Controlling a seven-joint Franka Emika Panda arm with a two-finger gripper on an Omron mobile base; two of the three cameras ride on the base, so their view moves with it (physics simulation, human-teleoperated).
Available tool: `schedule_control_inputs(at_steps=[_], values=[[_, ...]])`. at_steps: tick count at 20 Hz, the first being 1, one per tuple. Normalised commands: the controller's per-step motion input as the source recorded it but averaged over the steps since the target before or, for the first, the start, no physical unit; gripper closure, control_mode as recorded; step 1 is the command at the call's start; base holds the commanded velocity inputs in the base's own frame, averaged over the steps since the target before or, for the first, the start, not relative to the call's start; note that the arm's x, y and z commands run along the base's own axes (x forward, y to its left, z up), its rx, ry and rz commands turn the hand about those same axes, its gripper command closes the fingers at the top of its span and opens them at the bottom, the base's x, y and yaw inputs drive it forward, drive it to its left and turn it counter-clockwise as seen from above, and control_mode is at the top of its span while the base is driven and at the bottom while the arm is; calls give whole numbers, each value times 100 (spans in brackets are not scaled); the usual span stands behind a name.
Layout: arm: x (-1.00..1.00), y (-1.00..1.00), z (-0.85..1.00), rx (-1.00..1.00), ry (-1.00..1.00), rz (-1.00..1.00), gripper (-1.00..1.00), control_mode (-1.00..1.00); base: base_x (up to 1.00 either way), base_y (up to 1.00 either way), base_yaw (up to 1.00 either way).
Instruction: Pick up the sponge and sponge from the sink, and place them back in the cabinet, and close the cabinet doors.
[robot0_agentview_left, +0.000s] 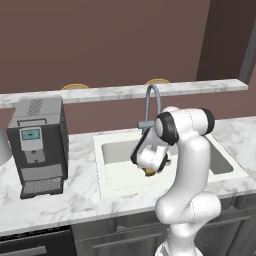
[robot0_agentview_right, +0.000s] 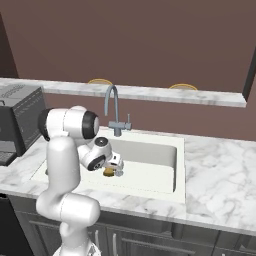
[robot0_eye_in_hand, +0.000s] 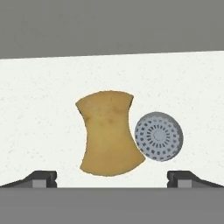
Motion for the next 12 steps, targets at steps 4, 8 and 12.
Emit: schedule_control_inputs(at_steps=[4, 8, 12], values=[[16, 0, -12, 0, 0, 0, -100, -100, 0, 0, 0], [21, 0, -9, 0, 0, 0, -100, -100, 0, 0, 0], [18, 0, -9, 0, 0, 0, -100, -100, 0, 0, 0]])
